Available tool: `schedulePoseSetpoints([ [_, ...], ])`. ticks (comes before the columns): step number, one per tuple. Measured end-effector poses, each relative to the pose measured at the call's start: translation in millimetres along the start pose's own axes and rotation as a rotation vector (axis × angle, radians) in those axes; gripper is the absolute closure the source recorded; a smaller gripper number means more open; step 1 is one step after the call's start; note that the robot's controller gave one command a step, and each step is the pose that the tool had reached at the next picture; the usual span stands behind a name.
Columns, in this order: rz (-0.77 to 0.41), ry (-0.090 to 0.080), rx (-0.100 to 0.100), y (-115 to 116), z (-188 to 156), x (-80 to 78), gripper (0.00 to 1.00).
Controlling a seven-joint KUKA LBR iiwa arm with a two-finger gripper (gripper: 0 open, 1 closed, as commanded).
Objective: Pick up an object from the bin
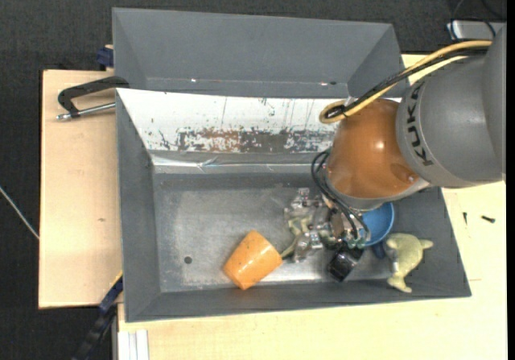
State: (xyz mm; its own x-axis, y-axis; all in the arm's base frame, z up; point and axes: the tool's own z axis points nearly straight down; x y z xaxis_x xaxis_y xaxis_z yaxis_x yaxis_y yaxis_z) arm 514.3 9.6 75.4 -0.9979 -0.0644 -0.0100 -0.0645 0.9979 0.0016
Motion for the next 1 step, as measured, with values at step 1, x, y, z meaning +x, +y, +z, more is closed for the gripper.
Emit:
schedulePoseSetpoints([
  [1,0.038,-0.005,0.001,-7.3,-178.8,-14.1,1.0],
])
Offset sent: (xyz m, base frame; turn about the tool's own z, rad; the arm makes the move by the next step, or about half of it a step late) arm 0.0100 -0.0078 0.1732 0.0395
